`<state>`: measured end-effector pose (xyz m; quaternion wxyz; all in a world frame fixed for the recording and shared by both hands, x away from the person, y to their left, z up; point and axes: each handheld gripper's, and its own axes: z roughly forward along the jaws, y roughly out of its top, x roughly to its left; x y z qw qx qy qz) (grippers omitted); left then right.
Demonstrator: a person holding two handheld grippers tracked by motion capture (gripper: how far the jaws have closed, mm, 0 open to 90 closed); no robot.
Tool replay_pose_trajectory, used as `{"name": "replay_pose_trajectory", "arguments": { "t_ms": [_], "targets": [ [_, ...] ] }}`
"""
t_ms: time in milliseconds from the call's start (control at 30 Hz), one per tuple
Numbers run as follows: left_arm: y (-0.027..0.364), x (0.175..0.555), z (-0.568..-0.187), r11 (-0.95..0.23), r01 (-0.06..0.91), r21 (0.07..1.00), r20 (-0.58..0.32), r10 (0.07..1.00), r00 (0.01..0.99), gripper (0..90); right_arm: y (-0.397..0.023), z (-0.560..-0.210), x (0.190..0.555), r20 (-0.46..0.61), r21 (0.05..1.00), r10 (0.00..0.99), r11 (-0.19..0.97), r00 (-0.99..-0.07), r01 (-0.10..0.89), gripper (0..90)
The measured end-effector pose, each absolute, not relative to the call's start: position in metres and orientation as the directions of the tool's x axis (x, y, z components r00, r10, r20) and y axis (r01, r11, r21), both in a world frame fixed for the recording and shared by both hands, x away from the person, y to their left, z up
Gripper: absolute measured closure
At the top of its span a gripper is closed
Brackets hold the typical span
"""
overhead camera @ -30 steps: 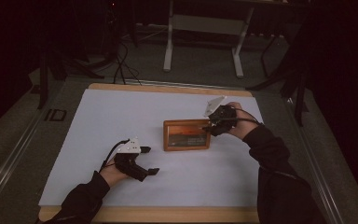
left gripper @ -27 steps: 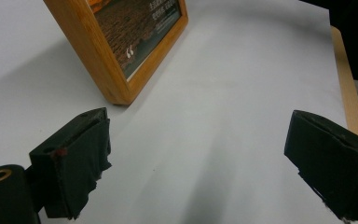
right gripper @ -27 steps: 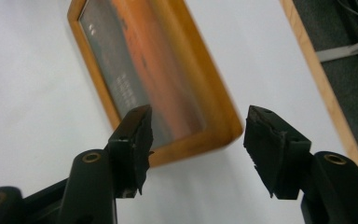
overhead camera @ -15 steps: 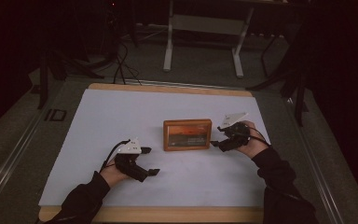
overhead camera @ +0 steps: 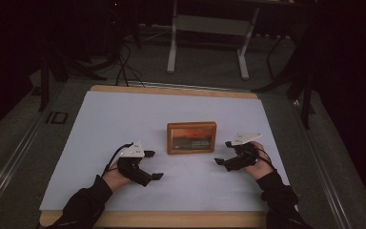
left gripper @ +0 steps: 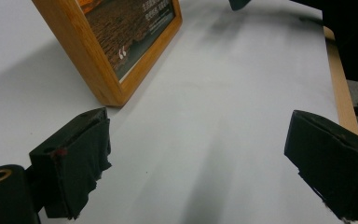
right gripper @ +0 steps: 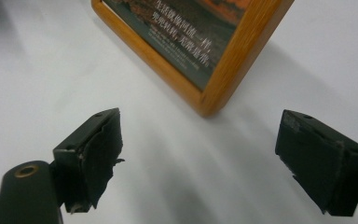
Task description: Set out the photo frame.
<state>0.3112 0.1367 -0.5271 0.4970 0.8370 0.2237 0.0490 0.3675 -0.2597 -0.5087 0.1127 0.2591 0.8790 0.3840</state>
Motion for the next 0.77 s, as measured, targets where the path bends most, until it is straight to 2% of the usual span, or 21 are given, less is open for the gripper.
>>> {"name": "replay_pose_trajectory", "arguments": {
  "t_ms": [300, 767],
  "targets": [
    [0.136, 0.310, -0.528, -0.405, 0.324, 0.855, -0.142, 0.418, 0.897, 7.4, -0.265, -0.525, 0.347, -0.008, 0.769, 0.585, 0.522, -0.811, 0.369, 14.1],
    [0.136, 0.309, -0.530, -0.406, 0.326, 0.854, -0.144, 0.416, 0.898, 7.4, -0.263, -0.533, 0.347, 0.000, 0.768, 0.584, 0.520, -0.812, 0.374, 14.2]
  ]
}}
